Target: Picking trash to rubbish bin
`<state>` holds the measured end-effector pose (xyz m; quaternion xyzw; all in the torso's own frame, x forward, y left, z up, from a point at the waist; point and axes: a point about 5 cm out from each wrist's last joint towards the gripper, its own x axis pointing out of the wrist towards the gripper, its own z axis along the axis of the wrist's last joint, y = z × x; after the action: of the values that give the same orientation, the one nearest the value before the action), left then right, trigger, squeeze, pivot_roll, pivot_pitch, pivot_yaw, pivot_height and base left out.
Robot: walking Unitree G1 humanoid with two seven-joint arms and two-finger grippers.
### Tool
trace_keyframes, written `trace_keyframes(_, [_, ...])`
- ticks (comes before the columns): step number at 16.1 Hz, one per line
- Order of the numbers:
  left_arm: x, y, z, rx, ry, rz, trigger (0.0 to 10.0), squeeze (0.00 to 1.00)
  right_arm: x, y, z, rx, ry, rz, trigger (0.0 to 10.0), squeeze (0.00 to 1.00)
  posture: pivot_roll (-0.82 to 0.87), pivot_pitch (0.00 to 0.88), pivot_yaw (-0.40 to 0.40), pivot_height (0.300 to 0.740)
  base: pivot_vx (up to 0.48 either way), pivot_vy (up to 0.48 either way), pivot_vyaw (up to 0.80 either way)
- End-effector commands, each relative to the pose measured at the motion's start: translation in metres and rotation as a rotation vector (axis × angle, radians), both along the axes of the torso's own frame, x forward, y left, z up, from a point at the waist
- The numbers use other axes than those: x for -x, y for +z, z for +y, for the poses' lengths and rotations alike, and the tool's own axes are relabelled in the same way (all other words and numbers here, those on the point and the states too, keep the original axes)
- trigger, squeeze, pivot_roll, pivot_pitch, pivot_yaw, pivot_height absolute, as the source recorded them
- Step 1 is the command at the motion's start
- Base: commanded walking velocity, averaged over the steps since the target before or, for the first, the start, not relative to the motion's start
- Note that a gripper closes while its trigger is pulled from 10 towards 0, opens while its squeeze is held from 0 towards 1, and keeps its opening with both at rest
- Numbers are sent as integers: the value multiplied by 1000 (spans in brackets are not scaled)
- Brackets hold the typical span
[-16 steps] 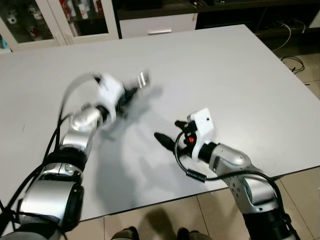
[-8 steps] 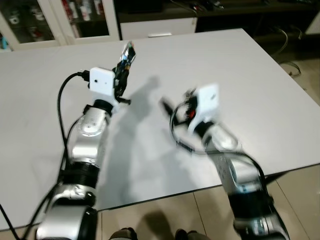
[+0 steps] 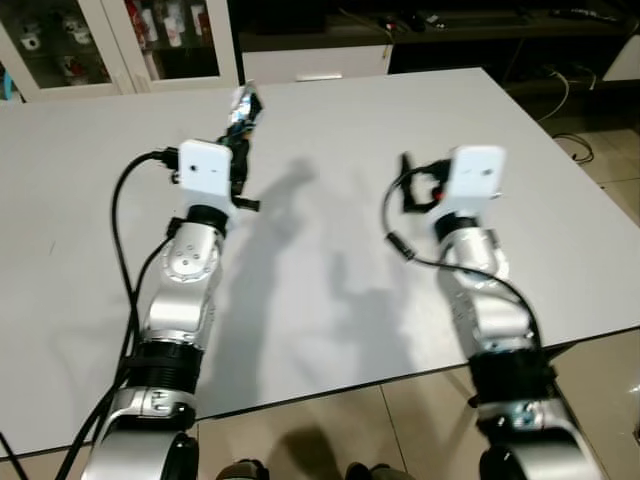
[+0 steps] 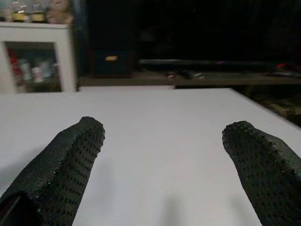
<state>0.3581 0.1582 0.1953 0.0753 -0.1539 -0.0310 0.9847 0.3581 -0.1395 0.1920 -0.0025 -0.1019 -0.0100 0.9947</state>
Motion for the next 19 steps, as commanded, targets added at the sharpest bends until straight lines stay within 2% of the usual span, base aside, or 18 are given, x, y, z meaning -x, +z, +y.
trace_keyframes(1, [1, -14, 7, -37, 48, 33, 10000, 0, -2, -1, -4, -3, -23, -4, 10000, 0, -6, 30, -41, 740, 0, 0, 0])
trace_keyframes(2, [1, -18, 7, -62, 54, 40, 10000, 0, -2, -2, -4, -5, -27, -4, 10000, 0, -6, 30, -41, 740, 0, 0, 0])
trace_keyframes(4, [5, -28, 0, -39, 60, 69, 10000, 0, 2, -6, -1, -13, -27, -8, 10000, 0, -20, 28, -48, 740, 0, 0, 0])
trace_keyframes(6, [5, -27, -2, -26, 78, 61, 10000, 0, 3, -11, -2, -33, -40, -7, 10000, 0, -14, 22, -50, 740, 0, 0, 0])
trace_keyframes(8, [7, -22, -11, -48, 58, 33, 10000, 0, 2, -15, -6, -35, -62, 0, 10000, 0, -6, 8, -49, 740, 0, 0, 0])
trace_keyframes(12, [2, -16, -7, -29, 84, 19, 10000, 0, -4, -10, -1, -28, -49, -2, 10000, 0, -3, 0, -52, 740, 0, 0, 0])
trace_keyframes(19, [5, -21, -13, -23, 68, 31, 10000, 0, -1, -19, 5, -37, -24, 26, 10000, 0, -9, 0, -51, 740, -40, 0, 0])
